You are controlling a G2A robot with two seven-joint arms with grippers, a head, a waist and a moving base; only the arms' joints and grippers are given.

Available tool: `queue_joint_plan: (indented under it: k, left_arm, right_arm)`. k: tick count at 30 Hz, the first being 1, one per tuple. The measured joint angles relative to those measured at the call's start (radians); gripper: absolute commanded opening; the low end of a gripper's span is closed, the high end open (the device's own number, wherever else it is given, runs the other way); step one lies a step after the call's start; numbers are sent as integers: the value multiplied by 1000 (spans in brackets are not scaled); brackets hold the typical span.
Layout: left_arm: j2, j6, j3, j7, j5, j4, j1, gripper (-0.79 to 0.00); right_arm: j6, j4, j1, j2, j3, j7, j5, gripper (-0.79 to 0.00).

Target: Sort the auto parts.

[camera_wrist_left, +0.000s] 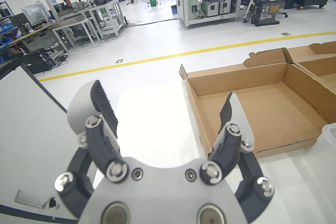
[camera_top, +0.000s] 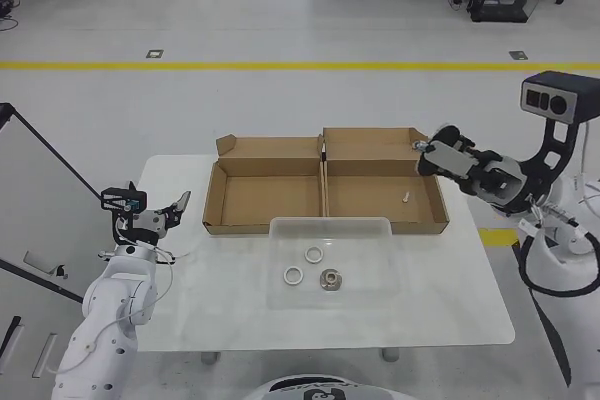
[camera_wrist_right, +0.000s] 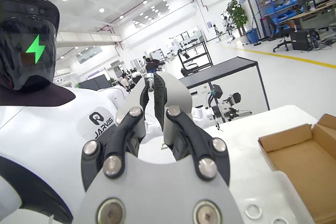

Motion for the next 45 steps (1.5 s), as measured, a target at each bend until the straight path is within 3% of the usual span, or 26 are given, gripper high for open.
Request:
queue_joint_plan:
  k: [8, 14, 27, 37, 45]
  left_arm:
    - [0, 0, 0, 0, 0, 0, 0, 0]
    - [0, 0, 0, 0, 0, 0, 0, 0]
    - [0, 0, 0, 0, 0, 0, 0, 0]
    - [0, 0, 0, 0, 0, 0, 0, 0]
    - [0, 0, 0, 0, 0, 0, 0, 0]
  right_arm:
    - [-9, 194, 253, -13, -109, 109, -24, -785]
    - [-6, 324, 384, -17, -183, 203, -210, -785]
    - [27, 380, 337, 4, -234, 233, -768, -785]
    - [-2, 435, 452, -4, -367, 375, -876, -785]
    - [33, 558, 610, -22, -599, 412, -985, -785]
